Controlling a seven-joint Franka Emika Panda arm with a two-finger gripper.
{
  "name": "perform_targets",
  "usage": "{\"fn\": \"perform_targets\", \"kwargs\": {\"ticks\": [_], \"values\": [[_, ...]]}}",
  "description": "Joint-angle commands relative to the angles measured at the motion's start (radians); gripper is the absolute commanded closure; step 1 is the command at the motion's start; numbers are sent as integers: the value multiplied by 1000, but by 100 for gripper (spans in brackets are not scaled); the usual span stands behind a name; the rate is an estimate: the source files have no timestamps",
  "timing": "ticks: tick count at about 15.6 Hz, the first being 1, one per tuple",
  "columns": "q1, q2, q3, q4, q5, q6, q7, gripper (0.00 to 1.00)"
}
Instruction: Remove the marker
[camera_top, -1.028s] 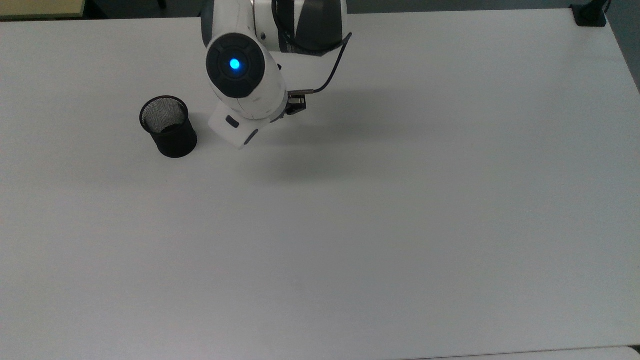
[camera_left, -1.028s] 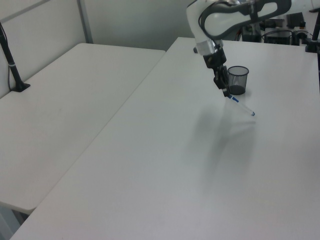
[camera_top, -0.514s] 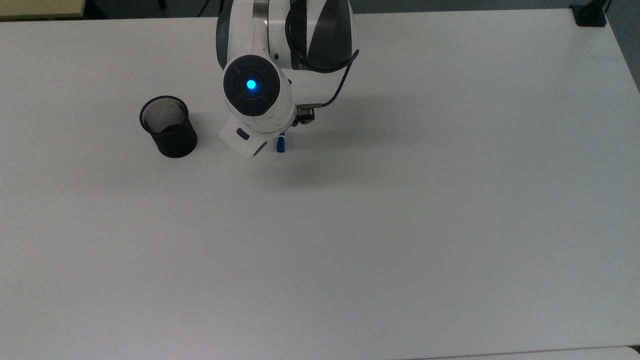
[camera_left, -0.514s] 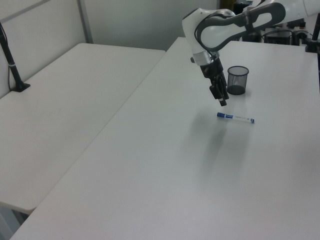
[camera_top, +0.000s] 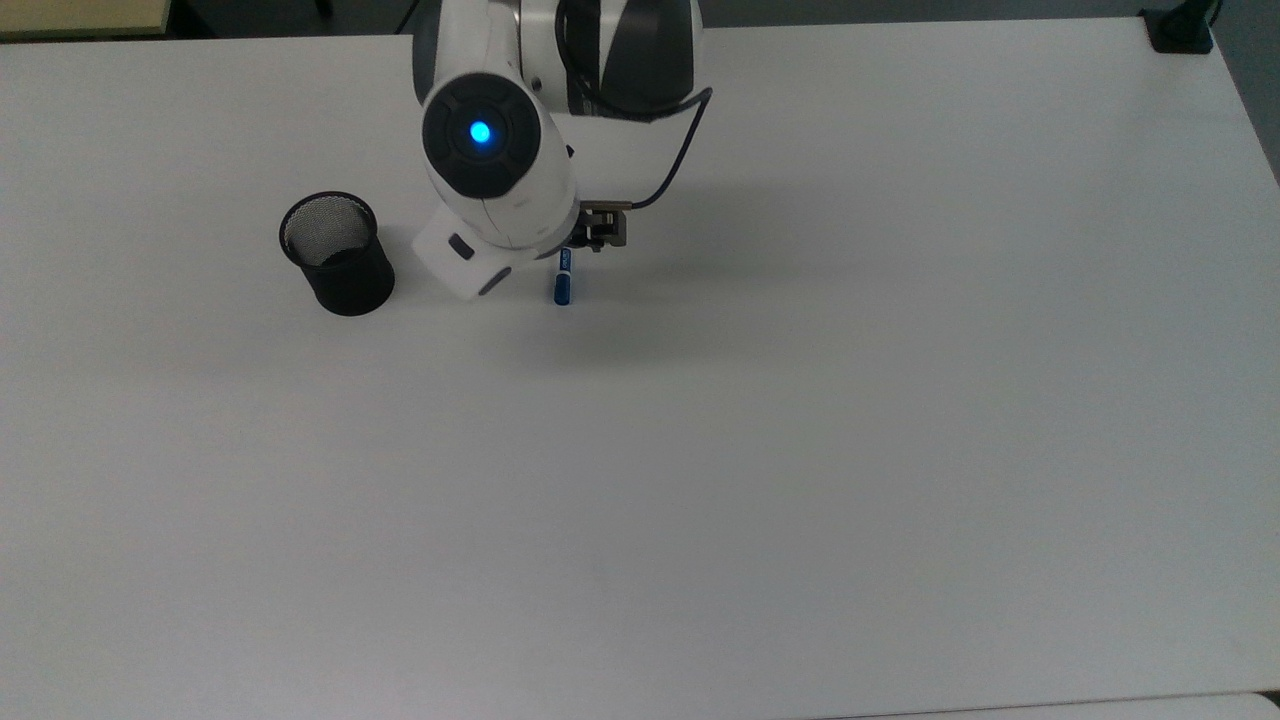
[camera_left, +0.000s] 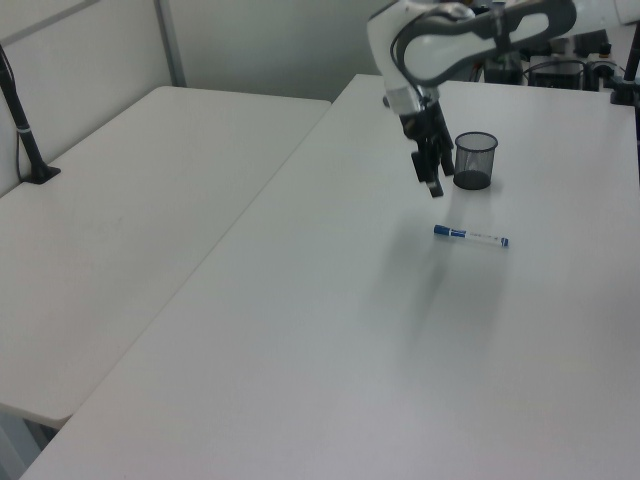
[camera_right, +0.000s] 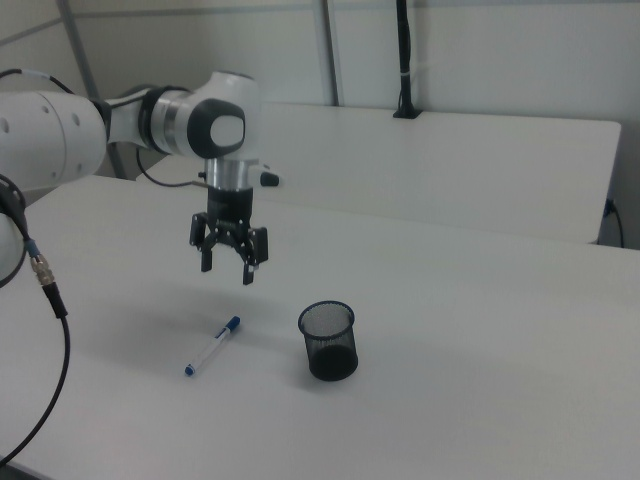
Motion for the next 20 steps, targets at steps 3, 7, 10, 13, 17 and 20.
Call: {"fn": "perform_targets", "kwargs": {"ticks": [3, 7, 10, 13, 17, 20], "values": [[-79, -224, -3, -51, -17, 5, 30, 0], [-124, -299, 6, -92, -14, 34, 30, 0], [-147, -366, 6, -154, -3, 112, 41, 0], [-167, -405, 6, -166, 0, 114, 43, 0], [-167, -422, 4, -181, 0, 112, 52, 0], [-169, -422, 4, -180, -2, 105, 52, 0]]}}
